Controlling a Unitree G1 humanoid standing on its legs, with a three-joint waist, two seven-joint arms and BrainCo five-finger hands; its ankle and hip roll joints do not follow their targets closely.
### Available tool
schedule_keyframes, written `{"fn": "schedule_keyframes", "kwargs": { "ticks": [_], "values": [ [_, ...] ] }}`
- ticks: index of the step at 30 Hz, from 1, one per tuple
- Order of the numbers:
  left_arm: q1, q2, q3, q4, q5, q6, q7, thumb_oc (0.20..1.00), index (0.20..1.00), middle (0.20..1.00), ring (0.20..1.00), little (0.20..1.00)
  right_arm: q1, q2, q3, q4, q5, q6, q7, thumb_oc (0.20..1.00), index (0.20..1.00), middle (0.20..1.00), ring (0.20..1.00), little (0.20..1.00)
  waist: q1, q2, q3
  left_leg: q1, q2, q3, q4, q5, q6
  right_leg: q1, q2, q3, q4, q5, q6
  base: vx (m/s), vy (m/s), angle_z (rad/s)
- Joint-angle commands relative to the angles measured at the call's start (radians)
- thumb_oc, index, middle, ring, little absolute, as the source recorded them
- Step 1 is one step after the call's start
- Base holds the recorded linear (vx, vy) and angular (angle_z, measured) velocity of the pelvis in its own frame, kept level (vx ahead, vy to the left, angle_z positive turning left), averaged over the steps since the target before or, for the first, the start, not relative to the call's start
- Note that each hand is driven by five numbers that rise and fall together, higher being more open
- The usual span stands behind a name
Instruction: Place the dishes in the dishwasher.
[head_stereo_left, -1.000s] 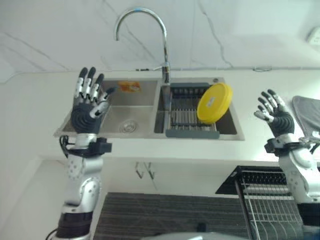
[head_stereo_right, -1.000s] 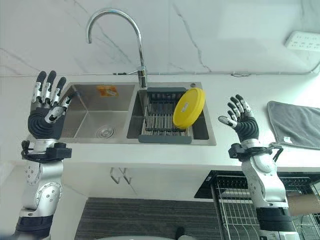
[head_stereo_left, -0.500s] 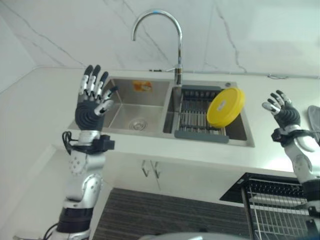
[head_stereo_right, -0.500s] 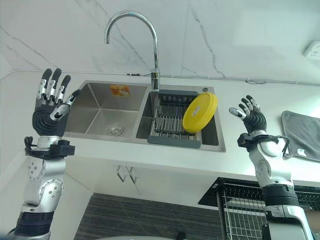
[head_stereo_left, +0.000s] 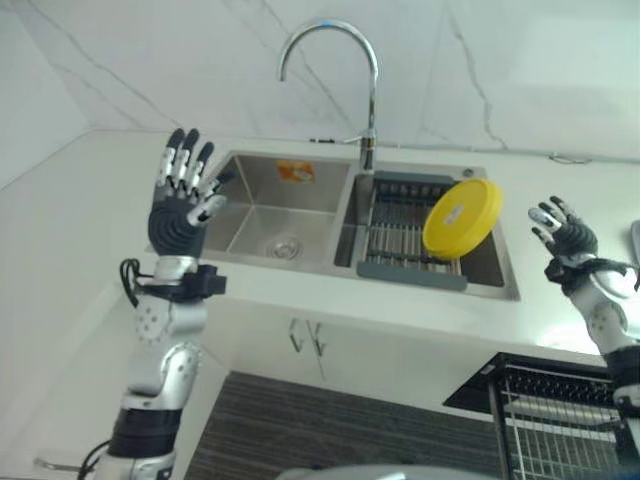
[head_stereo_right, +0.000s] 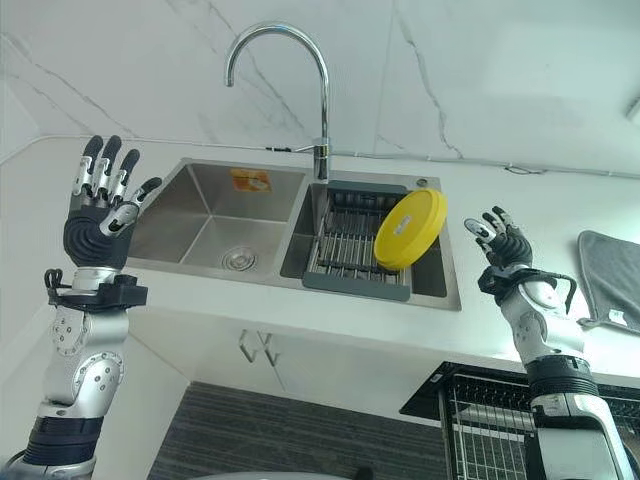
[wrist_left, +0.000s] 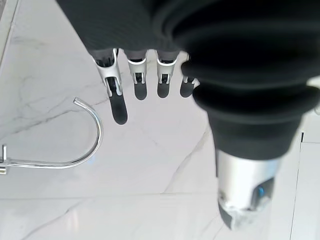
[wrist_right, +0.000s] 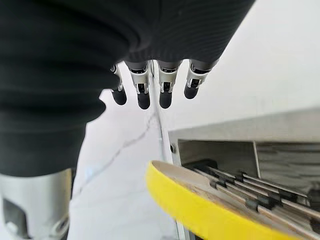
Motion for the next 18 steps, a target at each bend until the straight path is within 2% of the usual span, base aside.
{"fn": "schedule_keyframes", "kwargs": {
  "ticks": [1, 18],
  "values": [
    [-0.063, 0.106, -0.013, 0.004, -0.033, -0.041, -0.004, 1.000, 1.000, 1.000, 1.000, 1.000, -0.129, -0.036, 0.037, 0.066, 0.135, 0.002, 0.056, 1.000, 1.000, 1.000, 1.000, 1.000, 0.026, -0.104, -0.042, 0.012, -0.077, 0.010, 0.004, -0.118, 0.032, 0.087, -0.007, 0.034, -0.001, -0.125, 0.006, -0.01, 0.012, 0.05],
    [-0.058, 0.140, -0.007, 0.008, -0.073, -0.038, 0.014, 1.000, 1.000, 1.000, 1.000, 1.000, -0.243, -0.072, 0.099, 0.220, 0.179, 0.064, 0.111, 1.000, 1.000, 1.000, 1.000, 1.000, 0.052, -0.102, -0.042, 0.011, -0.081, 0.005, 0.004, -0.110, 0.030, 0.092, -0.011, 0.018, -0.001, -0.124, 0.003, -0.01, 0.004, 0.02]
  ]
}}
